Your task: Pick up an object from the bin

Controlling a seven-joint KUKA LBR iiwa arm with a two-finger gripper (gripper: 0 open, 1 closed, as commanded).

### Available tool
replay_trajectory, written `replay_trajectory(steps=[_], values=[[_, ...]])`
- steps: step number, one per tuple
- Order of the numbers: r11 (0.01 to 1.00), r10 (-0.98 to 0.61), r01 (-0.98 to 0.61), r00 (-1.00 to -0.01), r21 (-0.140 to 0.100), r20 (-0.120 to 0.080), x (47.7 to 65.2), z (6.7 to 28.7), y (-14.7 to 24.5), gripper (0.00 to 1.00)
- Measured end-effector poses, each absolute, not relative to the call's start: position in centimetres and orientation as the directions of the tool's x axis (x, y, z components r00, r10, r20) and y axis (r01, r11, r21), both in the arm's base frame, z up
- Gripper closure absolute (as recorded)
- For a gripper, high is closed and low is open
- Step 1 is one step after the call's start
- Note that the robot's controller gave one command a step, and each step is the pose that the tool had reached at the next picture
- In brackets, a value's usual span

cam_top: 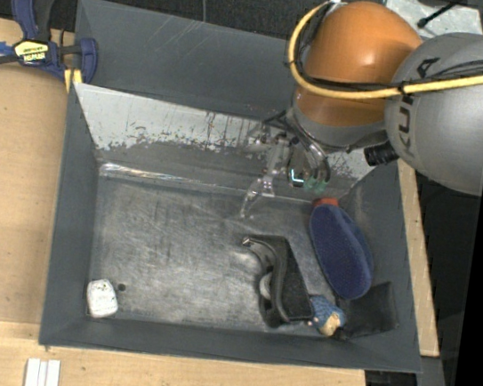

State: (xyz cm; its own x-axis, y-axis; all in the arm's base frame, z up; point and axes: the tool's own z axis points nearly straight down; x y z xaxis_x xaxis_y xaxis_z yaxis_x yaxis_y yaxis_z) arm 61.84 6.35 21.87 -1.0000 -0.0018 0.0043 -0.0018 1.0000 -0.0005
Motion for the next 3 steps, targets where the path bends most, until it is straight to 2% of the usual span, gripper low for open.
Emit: replay_trajectory(steps=[1,2,3], values=[[0.992,0.126,0.126,-0.992,0.002,0.004,57.1,16.6,14.0,0.0],[0.995,-0.098,-0.098,-0.995,-0.003,-0.01,55.3,26.7,4.3,0.0],[0.999,-0.04,-0.04,-0.999,-0.001,0.005,55.2,14.9,-2.2,0.0]])
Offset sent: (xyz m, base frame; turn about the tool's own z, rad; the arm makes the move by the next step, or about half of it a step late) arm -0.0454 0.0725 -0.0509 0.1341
